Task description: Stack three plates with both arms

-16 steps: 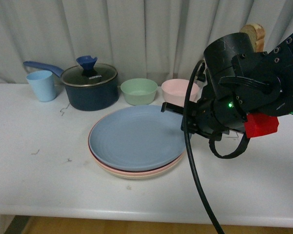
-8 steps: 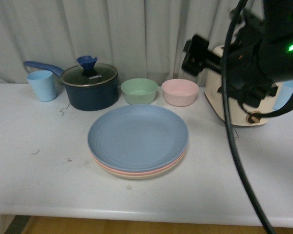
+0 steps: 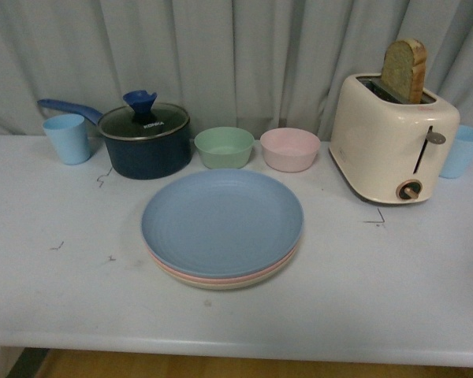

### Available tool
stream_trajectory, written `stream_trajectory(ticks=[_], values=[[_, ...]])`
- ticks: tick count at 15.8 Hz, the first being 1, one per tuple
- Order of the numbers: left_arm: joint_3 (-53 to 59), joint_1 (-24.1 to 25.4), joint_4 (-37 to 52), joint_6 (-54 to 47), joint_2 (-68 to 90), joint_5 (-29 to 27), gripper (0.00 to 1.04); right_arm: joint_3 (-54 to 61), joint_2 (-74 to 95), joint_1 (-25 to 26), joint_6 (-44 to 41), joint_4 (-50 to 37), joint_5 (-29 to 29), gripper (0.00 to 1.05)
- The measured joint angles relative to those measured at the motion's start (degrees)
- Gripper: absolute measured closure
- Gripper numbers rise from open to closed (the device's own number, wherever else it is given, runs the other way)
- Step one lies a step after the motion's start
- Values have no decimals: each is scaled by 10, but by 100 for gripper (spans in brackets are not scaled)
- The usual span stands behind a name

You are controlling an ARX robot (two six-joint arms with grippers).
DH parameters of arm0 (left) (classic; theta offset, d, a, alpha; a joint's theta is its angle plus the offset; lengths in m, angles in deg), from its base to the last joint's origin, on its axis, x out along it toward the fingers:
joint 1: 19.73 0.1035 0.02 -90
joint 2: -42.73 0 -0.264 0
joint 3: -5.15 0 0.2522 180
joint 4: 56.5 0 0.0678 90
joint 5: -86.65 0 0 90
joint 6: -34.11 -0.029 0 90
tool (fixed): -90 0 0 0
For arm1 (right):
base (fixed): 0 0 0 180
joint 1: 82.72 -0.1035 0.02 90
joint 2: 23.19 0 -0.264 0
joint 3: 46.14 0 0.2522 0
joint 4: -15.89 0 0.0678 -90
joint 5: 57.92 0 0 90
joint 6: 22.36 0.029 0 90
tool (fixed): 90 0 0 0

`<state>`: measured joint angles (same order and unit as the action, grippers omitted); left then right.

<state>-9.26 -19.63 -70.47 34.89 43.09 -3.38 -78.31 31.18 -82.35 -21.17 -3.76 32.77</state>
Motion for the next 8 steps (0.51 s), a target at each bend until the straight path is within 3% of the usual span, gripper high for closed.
stream_trajectory(ticks=[1,6,8], values=[[0,0,0,0,0,0,7,45,-65,-2,-4,26,-7,102],[0,0,0,0,0,0,7,178,-412,-3,-9,213,-7,103],[0,0,0,0,0,0,7,178,-444,-3,-9,228,-7,103]])
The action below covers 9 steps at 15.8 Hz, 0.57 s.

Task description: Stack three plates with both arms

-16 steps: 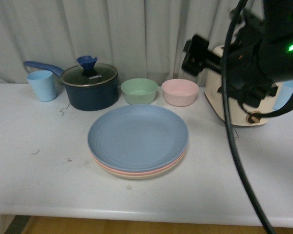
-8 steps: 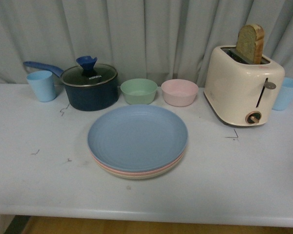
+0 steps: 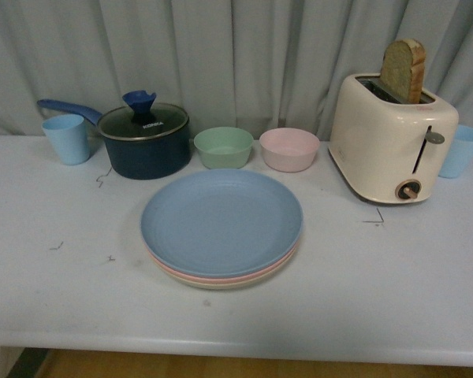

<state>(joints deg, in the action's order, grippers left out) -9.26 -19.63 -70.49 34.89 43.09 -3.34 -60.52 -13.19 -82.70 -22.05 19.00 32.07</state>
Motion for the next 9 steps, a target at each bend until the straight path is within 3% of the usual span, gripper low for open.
stream_trajectory(ticks=[2,9], values=[[0,0,0,0,0,-1,7,0,-85,0,0,110,0,103],[0,0,0,0,0,0,7,0,-97,0,0,108,0,103]])
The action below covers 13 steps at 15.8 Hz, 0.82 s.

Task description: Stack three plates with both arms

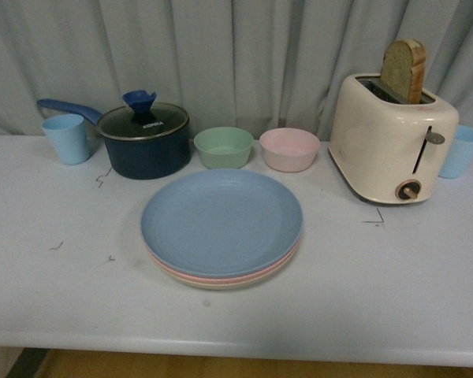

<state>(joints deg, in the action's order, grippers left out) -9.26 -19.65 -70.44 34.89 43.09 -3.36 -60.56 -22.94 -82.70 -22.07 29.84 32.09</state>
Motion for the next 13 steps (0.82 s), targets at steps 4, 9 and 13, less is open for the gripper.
stream_trajectory(ticks=[4,9,13], values=[[0,0,0,0,0,0,7,0,0,0,-1,0,0,58],[0,0,0,0,0,0,7,0,0,0,-1,0,0,7],[0,0,0,0,0,0,7,0,0,0,-1,0,0,6]])
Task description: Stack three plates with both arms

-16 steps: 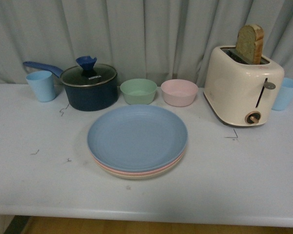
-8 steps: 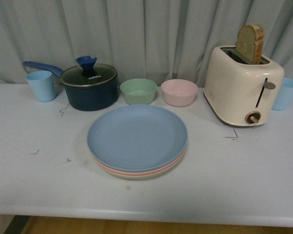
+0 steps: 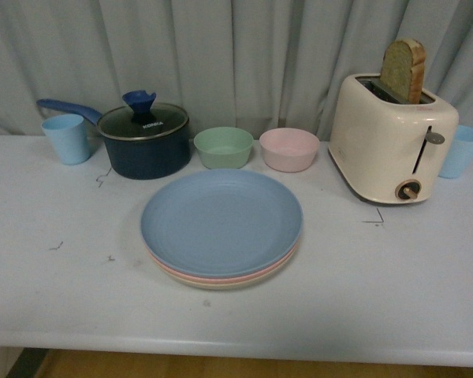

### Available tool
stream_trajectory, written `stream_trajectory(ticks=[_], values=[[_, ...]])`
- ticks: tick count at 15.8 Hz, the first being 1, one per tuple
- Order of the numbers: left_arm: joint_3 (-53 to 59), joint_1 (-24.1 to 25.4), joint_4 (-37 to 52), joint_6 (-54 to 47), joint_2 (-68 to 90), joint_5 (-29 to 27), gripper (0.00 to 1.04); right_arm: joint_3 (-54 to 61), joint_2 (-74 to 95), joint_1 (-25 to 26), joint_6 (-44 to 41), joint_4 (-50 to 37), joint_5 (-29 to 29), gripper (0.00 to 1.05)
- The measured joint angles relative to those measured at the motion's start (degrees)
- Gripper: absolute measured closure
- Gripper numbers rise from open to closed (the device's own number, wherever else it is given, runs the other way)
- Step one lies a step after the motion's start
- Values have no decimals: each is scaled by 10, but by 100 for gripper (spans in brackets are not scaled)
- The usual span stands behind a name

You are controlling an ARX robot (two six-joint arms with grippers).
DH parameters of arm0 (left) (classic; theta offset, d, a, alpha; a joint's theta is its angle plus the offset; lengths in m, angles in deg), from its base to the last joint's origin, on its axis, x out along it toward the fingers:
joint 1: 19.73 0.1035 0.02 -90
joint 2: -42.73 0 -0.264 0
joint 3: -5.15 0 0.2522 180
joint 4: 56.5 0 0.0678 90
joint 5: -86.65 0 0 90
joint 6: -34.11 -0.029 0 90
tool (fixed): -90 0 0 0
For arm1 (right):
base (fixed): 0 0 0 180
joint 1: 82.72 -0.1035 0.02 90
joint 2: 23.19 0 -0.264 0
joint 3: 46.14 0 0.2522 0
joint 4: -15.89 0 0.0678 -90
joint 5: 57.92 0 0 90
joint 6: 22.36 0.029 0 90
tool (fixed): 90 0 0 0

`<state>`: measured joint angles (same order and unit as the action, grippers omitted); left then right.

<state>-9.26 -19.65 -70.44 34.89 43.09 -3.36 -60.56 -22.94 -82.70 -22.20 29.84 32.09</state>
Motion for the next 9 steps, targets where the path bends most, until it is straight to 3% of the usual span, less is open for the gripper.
stream_trajectory(ticks=[9], values=[[0,0,0,0,0,0,7,0,0,0,0,0,0,6]])
